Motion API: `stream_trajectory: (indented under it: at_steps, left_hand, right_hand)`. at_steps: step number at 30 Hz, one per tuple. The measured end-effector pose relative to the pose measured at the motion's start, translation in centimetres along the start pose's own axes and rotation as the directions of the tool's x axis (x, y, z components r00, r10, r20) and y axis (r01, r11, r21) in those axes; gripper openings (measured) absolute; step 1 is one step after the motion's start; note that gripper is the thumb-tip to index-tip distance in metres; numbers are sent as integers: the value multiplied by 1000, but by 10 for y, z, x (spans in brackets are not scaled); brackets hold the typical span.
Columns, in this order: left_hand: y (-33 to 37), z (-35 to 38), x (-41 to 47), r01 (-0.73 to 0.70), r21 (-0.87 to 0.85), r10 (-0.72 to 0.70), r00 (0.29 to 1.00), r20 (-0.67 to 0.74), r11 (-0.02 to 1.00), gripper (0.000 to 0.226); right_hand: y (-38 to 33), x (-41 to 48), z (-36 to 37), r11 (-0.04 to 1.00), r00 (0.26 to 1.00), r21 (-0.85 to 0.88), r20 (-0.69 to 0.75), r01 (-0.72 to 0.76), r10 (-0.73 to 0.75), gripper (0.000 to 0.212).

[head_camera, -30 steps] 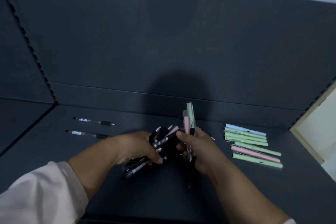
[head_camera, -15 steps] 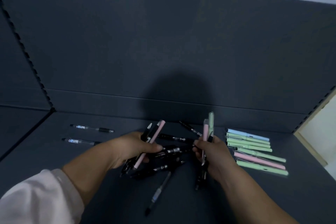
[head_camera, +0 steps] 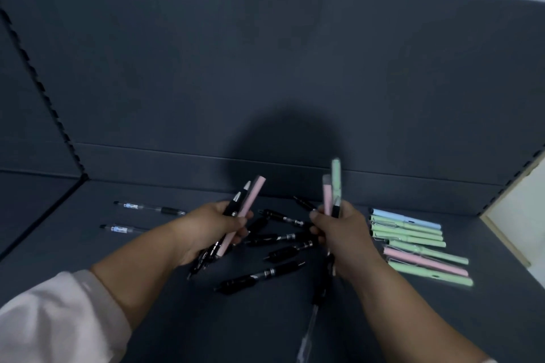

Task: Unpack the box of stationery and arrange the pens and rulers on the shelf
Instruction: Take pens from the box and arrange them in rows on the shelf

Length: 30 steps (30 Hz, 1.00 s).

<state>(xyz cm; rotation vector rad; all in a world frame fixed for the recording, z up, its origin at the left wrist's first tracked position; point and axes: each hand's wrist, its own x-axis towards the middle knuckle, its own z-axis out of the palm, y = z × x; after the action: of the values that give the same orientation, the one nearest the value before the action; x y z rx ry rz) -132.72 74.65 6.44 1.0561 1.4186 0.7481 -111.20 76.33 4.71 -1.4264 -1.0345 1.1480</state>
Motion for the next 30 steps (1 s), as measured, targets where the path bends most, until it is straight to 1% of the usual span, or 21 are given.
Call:
stream_trajectory:
  at_steps: [2, 5, 7, 9, 11, 16, 20, 23, 25, 27, 30]
  left_hand:
    - [5, 3, -3, -27, 33, 24, 997, 73, 999, 16]
    - [10, 7, -4, -57, 109, 39, 985, 166, 992, 16]
    - [12, 9, -5, -54, 118, 29, 979, 204, 992, 16]
    - [13, 10, -6, -46, 103, 23, 976, 217, 994, 18]
    - [12, 8, -8, -25, 83, 7, 977, 215, 996, 18]
    - [5, -14, -18, 52, 134, -74, 984, 162, 990, 15]
    - [-4, -36, -27, 100, 101, -102, 995, 14, 990, 13]
    - [-9, -50, -35, 101, 29, -97, 988, -116, 994, 12]
    - [-10, -56, -40, 95, -25, -98, 981, -167, 995, 14]
    - [-8, -58, -45, 71, -76, -83, 983, -161, 995, 17]
    - [-1, -53, -51, 58, -128, -72, 991, -111, 990, 18]
  right_hand:
    - [-11, -6, 12, 997, 994, 72, 113, -15, 7, 16]
    - [-26, -11, 27, 980, 968, 176, 246, -88, 43, 15]
    - [-32, -12, 33, 970, 951, 204, 301, -133, 67, 15]
    - [-34, -12, 38, 963, 944, 213, 316, -167, 94, 17]
    - [-33, -10, 40, 957, 949, 223, 294, -185, 115, 19]
    - [-30, -5, 45, 909, 958, 328, 212, -258, 195, 15]
    - [-26, -4, 59, 880, 948, 360, 194, -310, 254, 8]
    - [-24, -7, 70, 882, 946, 349, 177, -317, 270, 6]
    - [-25, -11, 72, 879, 947, 356, 158, -318, 279, 8]
    - [-26, -15, 70, 877, 953, 373, 120, -303, 278, 9]
    - [-26, -26, 60, 874, 964, 413, 37, -255, 264, 11]
